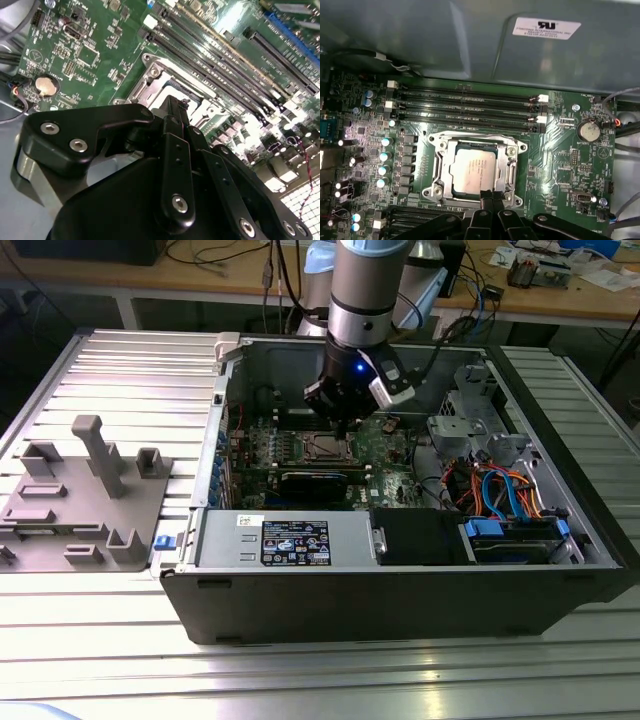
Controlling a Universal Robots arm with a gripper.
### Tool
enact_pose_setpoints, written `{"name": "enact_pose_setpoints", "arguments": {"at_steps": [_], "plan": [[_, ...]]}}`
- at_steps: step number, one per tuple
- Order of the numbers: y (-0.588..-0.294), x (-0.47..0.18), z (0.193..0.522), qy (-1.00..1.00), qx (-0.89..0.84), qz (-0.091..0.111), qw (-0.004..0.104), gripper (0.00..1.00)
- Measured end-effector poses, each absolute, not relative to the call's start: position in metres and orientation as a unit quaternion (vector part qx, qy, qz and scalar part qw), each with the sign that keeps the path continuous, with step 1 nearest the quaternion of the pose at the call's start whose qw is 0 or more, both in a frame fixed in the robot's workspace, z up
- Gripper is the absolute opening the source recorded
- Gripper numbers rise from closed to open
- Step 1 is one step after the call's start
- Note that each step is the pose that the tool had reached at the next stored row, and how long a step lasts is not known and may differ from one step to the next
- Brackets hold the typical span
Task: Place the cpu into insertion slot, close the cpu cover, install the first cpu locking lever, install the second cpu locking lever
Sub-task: 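Install the second cpu locking lever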
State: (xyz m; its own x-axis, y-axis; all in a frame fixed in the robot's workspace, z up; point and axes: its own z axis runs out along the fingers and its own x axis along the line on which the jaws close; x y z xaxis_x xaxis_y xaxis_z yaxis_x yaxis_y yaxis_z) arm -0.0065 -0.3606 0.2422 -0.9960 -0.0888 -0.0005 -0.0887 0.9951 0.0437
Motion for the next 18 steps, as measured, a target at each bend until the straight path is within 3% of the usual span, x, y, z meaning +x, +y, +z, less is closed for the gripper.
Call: {"name": "enact_pose_setpoints", "arguments": {"at_steps": [10,18], "plan": [[-0.371,-0.006,0.242,-0.999,0.033,-0.024,0.0,0.11],[-0.375,-0.006,0.242,-0.998,0.025,-0.062,-0.001,0.11]]}}
